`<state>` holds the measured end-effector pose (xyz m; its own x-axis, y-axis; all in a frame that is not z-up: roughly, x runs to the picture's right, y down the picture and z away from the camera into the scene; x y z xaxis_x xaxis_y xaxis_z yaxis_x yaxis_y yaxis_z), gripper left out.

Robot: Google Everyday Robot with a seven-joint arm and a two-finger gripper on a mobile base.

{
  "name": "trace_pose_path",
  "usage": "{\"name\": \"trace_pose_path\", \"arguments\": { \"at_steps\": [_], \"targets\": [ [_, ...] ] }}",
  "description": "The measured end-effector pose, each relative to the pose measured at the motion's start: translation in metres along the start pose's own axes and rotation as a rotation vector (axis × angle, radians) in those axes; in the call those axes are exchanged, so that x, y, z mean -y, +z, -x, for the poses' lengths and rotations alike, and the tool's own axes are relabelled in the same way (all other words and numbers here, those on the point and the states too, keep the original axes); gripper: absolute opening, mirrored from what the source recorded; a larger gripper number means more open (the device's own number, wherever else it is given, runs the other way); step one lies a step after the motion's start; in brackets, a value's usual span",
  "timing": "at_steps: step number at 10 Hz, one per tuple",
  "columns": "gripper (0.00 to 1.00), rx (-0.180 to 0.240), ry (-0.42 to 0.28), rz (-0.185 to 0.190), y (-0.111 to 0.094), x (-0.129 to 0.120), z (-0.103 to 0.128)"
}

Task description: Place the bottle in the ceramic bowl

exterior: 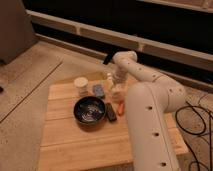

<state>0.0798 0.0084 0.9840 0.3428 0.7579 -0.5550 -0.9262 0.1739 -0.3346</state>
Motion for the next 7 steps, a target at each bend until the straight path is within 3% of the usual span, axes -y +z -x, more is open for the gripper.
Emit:
{"name": "trace_pose_path", "arguments": {
  "at_steps": [2, 7],
  "targets": [
    [0.6, -0.028, 0.011, -0.001, 0.008, 0.005, -0.004],
    [0.08, 0.035, 0.036, 0.039, -0.02, 0.008, 0.015]
  ]
}}
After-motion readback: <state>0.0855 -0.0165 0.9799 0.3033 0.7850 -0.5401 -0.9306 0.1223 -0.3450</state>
